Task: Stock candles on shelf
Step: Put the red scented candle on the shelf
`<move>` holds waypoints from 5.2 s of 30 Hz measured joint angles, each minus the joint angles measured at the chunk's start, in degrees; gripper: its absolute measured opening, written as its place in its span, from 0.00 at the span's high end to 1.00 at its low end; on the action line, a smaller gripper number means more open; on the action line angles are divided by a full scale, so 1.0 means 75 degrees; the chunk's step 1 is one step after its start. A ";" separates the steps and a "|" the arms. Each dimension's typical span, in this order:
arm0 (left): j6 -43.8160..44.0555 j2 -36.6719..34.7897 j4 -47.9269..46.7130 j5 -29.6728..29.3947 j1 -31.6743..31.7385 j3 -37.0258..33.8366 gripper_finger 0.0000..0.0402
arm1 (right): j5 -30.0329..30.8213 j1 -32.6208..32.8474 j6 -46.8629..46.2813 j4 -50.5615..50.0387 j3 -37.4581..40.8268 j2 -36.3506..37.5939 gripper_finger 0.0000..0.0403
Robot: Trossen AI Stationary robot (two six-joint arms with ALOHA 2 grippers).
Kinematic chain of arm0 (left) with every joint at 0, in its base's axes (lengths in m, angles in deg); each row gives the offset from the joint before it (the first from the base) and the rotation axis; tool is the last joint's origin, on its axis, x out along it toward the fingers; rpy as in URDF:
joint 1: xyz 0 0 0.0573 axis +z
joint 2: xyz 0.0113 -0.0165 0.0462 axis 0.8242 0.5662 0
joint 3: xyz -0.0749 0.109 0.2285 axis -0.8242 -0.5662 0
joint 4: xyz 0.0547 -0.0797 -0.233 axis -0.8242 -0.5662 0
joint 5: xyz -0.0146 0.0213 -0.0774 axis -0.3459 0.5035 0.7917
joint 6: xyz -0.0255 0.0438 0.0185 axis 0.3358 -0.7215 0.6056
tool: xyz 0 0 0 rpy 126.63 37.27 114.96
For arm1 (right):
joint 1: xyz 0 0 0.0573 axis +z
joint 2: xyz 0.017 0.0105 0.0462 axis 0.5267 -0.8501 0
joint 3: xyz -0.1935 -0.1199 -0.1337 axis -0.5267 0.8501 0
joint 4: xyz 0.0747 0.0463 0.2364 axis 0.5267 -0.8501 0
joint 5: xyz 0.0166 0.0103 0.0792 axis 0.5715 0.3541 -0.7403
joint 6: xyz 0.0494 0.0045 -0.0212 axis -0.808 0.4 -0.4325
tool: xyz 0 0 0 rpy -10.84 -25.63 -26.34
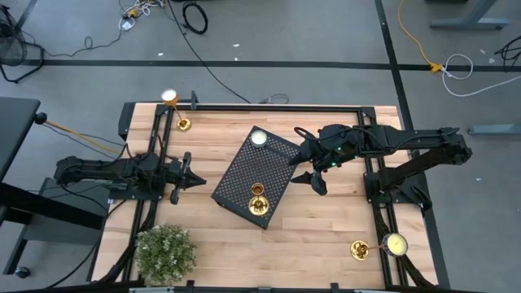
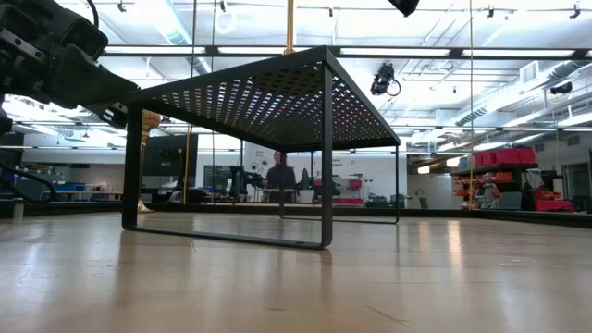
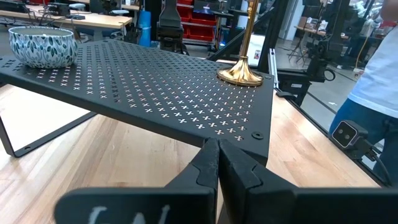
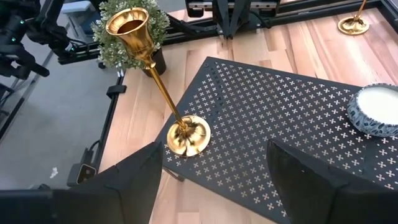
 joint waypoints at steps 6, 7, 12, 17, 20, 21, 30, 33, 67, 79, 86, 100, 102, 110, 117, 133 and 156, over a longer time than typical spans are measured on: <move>0.0000 0.0000 0.0000 0.0000 0.0002 0.0000 0.97 | -0.0003 0.0000 0.0003 -0.0003 0.0000 0.0000 0.29; 0.0000 0.0000 0.0000 0.0000 0.0003 0.0000 0.97 | -0.0003 0.0000 0.0003 -0.0003 0.0000 0.0000 0.29; 0.0000 0.0001 0.0000 0.0000 0.0000 0.0000 0.97 | 0.0000 0.0000 0.0003 -0.0003 0.0000 -0.0003 0.29; 0.0000 0.0000 0.0000 -0.0003 0.0003 0.0000 0.96 | -0.0013 0.0000 0.0003 -0.0003 0.0000 -0.0003 0.29; 0.0000 0.0000 0.0000 -0.0003 0.0003 -0.0003 0.96 | -0.0221 -0.0001 0.0005 -0.0012 0.0000 -0.0006 0.29; -0.0003 0.0000 0.0000 0.0000 0.0000 0.0000 0.97 | -0.0260 0.0000 0.0006 -0.0014 0.0000 -0.0006 0.29; 0.0000 0.0000 0.0000 -0.0003 0.0003 0.0000 0.97 | -0.0385 0.0115 0.0295 -0.0139 0.0020 0.0082 0.29; 0.0000 0.0003 0.0000 -0.0003 0.0000 0.0000 0.97 | -0.0392 0.0214 0.0332 0.0087 0.0369 0.0382 0.29; 0.0000 0.0003 -0.0002 -0.0001 0.0001 0.0000 0.96 | -0.1014 0.0840 0.0701 0.1183 0.3554 0.3838 0.29; 0.0000 0.0001 0.0000 -0.0001 0.0000 0.0000 0.96 | -0.1215 0.0988 0.0403 0.1052 0.3826 0.4266 0.29; 0.0000 0.0001 0.0000 -0.0003 0.0003 0.0000 0.96 | -0.1176 0.0970 0.0523 0.0832 0.3829 0.4177 0.29; 0.0000 0.0000 0.0000 -0.0002 0.0002 0.0000 0.97 | -0.1128 0.0962 0.0545 0.0664 0.3829 0.4106 0.29; 0.0000 0.0000 0.0000 0.0000 0.0003 0.0000 0.97 | -0.1170 0.0964 0.0548 0.0552 0.3829 0.4136 0.29; 0.0000 0.0001 0.0000 0.0000 0.0002 0.0000 0.97 | -0.1767 0.0962 0.0361 0.0045 0.3690 0.4461 0.29; 0.0000 0.0001 0.0000 -0.0003 0.0001 0.0000 0.97 | -0.1798 0.0962 0.0554 -0.0767 0.2714 0.4444 0.29; 0.0000 0.0003 0.0000 -0.0001 0.0000 0.0000 0.96 | -0.2665 0.1028 0.0968 -0.1965 0.1324 0.4444 0.29; 0.0000 0.0002 0.0000 -0.0001 0.0000 0.0000 0.97 | -0.2576 0.4055 0.2090 -0.2249 0.1142 0.4015 0.14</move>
